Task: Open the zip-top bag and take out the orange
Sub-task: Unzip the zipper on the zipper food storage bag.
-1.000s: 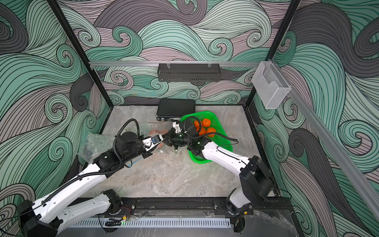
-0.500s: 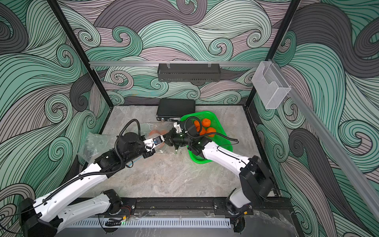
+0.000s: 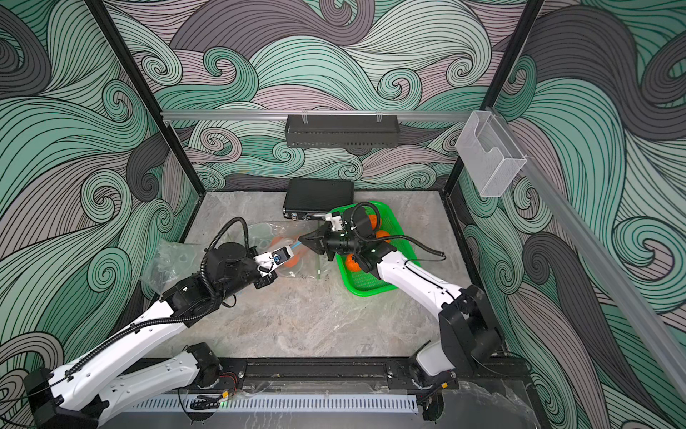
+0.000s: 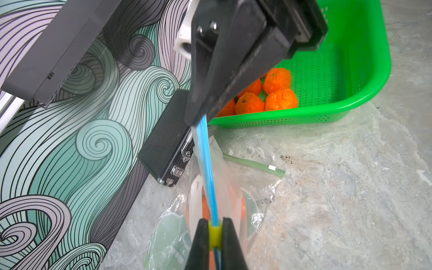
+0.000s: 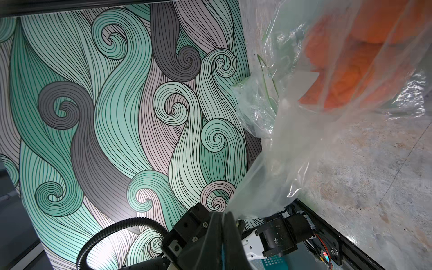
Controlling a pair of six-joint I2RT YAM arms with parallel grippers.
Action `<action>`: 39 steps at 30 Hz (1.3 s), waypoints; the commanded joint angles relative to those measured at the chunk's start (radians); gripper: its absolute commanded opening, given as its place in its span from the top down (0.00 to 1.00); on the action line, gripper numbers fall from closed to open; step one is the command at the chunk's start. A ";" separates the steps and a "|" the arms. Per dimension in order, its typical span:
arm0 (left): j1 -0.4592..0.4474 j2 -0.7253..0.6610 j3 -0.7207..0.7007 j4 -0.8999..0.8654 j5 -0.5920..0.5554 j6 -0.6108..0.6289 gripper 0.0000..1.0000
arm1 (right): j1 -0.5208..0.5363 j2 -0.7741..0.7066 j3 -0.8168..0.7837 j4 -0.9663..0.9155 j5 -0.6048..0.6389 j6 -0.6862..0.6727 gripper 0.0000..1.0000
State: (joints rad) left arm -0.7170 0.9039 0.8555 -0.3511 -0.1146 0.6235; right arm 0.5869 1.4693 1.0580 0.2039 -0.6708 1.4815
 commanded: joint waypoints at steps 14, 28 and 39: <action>-0.002 -0.124 0.053 -0.389 -0.086 -0.140 1.00 | -0.170 -0.017 0.006 0.069 0.021 0.031 1.00; -0.002 -0.177 0.055 -0.472 -0.086 -0.179 1.00 | -0.174 -0.017 -0.011 0.084 0.019 0.031 1.00; -0.002 -0.219 0.010 -0.446 -0.088 -0.191 1.00 | -0.173 -0.021 -0.027 0.098 0.016 0.033 1.00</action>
State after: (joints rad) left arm -0.7170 0.6876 0.8742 -0.7078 -0.1802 0.4538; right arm 0.4503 1.4628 1.0386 0.2489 -0.7181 1.5040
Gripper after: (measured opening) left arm 0.073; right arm 0.056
